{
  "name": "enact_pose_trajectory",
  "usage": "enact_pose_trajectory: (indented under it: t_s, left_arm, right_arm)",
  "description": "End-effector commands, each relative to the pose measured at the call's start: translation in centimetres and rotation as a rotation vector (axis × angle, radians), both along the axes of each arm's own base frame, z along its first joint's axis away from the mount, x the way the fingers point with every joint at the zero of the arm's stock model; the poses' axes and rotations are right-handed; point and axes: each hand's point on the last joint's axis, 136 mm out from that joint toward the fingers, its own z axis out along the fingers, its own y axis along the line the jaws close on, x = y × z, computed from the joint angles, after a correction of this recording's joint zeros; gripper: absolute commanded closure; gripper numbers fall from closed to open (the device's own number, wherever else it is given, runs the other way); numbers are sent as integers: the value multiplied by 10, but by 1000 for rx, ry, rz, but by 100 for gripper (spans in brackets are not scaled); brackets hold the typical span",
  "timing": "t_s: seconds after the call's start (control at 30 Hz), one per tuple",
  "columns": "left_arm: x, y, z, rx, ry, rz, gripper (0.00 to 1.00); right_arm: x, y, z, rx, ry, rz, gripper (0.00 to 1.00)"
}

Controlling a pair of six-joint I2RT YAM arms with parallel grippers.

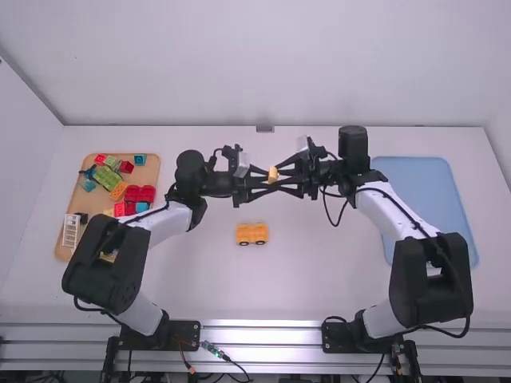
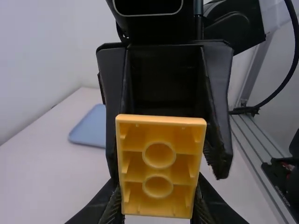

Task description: Assemble lego blocks to make yellow taxi

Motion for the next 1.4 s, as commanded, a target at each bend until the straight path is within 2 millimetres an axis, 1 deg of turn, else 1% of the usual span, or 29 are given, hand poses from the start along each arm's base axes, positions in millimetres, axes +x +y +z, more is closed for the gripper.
enact_pose_trajectory:
  t_s: [0.0,0.07,0.17,0.3,0.33,0.37,0.4,0.43,0.47,0.53,0.57,0.6,0.63,0.77,0.87,0.9,0.97,1.03,1.1,1.17,1.2,1.23,1.27,1.3,1.33,1.37]
  left_arm:
    - [-1,-1,-1,0,7,-5,98]
    - [-1,-1,-1,0,8,-5,98]
    - [0,-1,-1,0,7,-5,98]
    - [-1,-1,-1,0,7,-5,96]
    - [0,-1,-1,0,7,-5,93]
    - [0,-1,-1,0,8,-5,87]
    - [-1,-1,-1,0,8,-5,84]
    - [0,-1,-1,0,8,-5,71]
    - [0,-1,-1,0,9,-5,66]
    - [-1,-1,-2,1,11,-6,37]
    - [-1,-1,-2,1,12,-7,34]
    - [-1,-1,-2,2,15,-8,23]
    - [-1,-1,-4,5,25,-8,0]
    - [0,0,-12,23,75,-5,1]
    - [3,13,-27,55,115,-1,1]
    - [3,15,-28,58,119,-2,1]
    - [3,30,-37,72,151,-12,1]
    - [13,50,-44,85,205,33,1]
    - [20,64,-50,102,220,71,1]
    - [32,78,-58,140,248,144,1]
    - [43,88,-69,197,263,219,1]
    - [47,92,-73,224,269,248,1]
    - [55,101,-84,303,275,308,1]
    - [58,107,-91,368,279,344,1]
    - [59,109,-93,396,281,355,1]
    - [59,115,-100,481,274,369,1]
  right_arm:
    - [-5,-2,7,10,-10,9,62]
    - [-6,-2,7,10,-10,9,64]
    - [-6,-2,7,10,-10,9,71]
    - [-5,-2,7,10,-11,9,76]
    - [-5,-2,7,10,-11,9,78]
    - [-5,-2,7,9,-10,8,78]
    - [-5,-2,6,8,-10,6,78]
    - [-5,-2,6,8,-11,5,79]
    - [-5,-2,6,8,-11,6,79]
    - [-4,-2,6,4,-11,0,79]
    - [-3,-2,5,1,-11,-6,79]
    - [-1,-1,4,-5,-12,-15,79]
    - [1,-1,3,-13,-7,-27,78]
    - [14,-1,-1,-52,40,-103,78]
    - [27,-2,-4,-81,71,-175,76]
    - [28,-2,-5,-85,73,-184,75]
    - [43,-6,-12,-131,100,-277,75]
    - [57,-11,-21,-188,129,-369,76]
    - [58,-12,-27,-233,122,-384,76]
    - [54,-10,-30,-275,107,-373,76]
    - [53,-9,-32,-313,100,-379,76]
    - [54,-9,-34,-330,104,-386,76]
    - [56,-11,-37,-379,100,-410,77]
    - [57,-11,-39,-411,103,-430,77]
    - [58,-11,-39,-421,104,-436,77]
    - [58,-10,-41,-457,95,-448,78]
